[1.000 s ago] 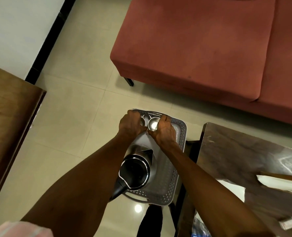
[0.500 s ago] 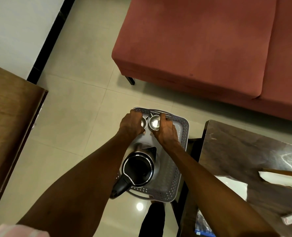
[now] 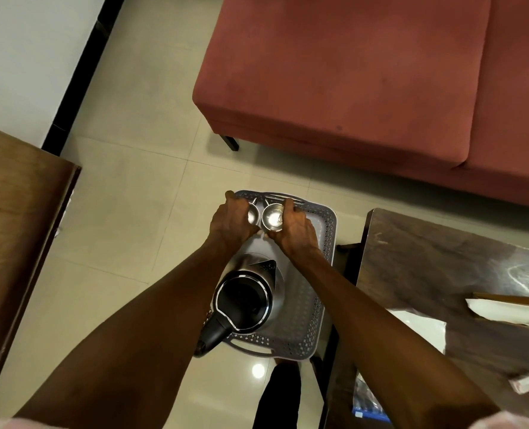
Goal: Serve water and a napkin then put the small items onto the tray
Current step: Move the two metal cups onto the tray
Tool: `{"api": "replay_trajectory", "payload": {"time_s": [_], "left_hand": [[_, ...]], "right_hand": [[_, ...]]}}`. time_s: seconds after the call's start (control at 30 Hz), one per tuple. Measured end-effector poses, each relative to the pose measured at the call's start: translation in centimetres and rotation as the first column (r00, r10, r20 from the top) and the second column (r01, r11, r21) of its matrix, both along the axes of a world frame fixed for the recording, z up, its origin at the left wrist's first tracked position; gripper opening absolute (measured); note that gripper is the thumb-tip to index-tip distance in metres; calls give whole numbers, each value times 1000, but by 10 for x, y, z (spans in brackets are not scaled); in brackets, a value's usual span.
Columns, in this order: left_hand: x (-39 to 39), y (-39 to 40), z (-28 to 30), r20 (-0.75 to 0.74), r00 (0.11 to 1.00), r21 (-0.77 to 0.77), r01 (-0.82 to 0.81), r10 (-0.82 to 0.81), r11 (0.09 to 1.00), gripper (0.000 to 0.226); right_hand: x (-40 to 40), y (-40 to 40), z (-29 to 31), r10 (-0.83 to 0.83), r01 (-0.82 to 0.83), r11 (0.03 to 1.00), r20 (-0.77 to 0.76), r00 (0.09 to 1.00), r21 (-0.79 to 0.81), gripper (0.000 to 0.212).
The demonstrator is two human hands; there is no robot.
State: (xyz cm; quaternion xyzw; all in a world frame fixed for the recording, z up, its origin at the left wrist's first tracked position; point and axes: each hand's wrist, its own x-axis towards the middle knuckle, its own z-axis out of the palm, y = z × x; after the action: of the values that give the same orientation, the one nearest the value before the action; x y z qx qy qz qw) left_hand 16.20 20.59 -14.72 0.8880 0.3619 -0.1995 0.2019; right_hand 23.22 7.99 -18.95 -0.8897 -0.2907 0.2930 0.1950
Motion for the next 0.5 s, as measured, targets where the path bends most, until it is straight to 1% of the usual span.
{"api": "replay_trajectory", "payload": {"time_s": [0.1, 0.2, 0.3, 0.5], "left_hand": [[0, 2, -1, -12, 999, -14, 52, -52, 999, 74], [1, 3, -2, -23, 999, -20, 46, -46, 999, 72], [-1, 1, -3, -39, 998, -15, 42, -42, 999, 75], [-3, -2, 8, -51, 996, 40, 81, -79, 996, 77]], "right_hand": [[1, 0, 0, 9, -9, 1000, -1, 1000, -4, 76], [2, 0, -1, 17, -17, 1000, 0, 1000, -7, 76], [2, -1, -1, 19, -19, 1000, -1, 1000, -6, 78], [6, -8, 15, 18, -17, 999, 4, 1000, -29, 92]]}}
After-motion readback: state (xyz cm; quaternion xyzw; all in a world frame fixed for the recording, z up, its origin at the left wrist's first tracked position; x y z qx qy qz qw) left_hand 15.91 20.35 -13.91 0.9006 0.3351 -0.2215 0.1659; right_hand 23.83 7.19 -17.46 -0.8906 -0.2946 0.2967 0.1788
